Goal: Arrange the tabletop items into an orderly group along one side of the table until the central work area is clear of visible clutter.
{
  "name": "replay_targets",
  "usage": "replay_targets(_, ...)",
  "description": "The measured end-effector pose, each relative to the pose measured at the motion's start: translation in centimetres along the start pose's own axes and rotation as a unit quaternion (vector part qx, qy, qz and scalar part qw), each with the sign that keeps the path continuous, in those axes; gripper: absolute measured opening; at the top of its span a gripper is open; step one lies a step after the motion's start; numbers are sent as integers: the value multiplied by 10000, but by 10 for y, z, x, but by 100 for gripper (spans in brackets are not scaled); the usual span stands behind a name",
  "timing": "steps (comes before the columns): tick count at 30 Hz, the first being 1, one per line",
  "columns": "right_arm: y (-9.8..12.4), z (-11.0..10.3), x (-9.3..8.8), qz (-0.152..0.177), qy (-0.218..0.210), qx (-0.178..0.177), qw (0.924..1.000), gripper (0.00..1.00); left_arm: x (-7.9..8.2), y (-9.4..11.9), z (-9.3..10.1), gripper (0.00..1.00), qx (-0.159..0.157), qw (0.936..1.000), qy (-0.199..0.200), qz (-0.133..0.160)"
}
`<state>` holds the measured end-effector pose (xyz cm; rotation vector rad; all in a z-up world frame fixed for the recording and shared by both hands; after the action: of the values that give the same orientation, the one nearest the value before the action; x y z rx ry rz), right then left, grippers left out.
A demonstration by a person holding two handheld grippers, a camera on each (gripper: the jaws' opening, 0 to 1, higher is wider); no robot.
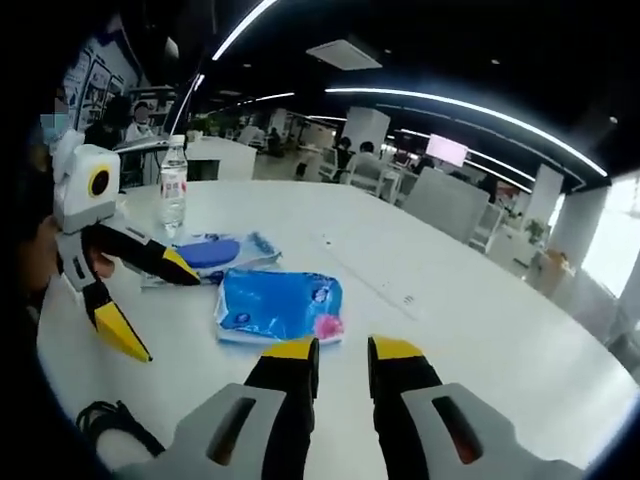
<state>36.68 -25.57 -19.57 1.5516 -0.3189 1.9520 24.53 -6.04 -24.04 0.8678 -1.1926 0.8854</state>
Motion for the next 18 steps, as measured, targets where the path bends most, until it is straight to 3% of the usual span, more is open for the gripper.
replay_targets(3,-20,3,0,247,84,290,9992,19,1,-12,-14,61,179,9995,231,122)
replay_targets(12,-36,-2,-6,59,93,485,9988,19,1,-19,-26,59,161,9991,400,61)
replay_targets(18,-46,13,-9,36,52,597,9982,20,2,-24,-29,58,168,9987,475,80)
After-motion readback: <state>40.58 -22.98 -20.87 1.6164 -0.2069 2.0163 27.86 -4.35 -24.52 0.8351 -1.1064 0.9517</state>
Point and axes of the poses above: the point that each gripper's makers call its tool centre point, and the gripper's own axes: y roughly backward along the fingers, z roughly to its right, x roughly out of its top, the point moved 10 cm from there along y, roughly backward along the fingers, and after that the axes turned 15 degrees about z, right-handed, at the moved point
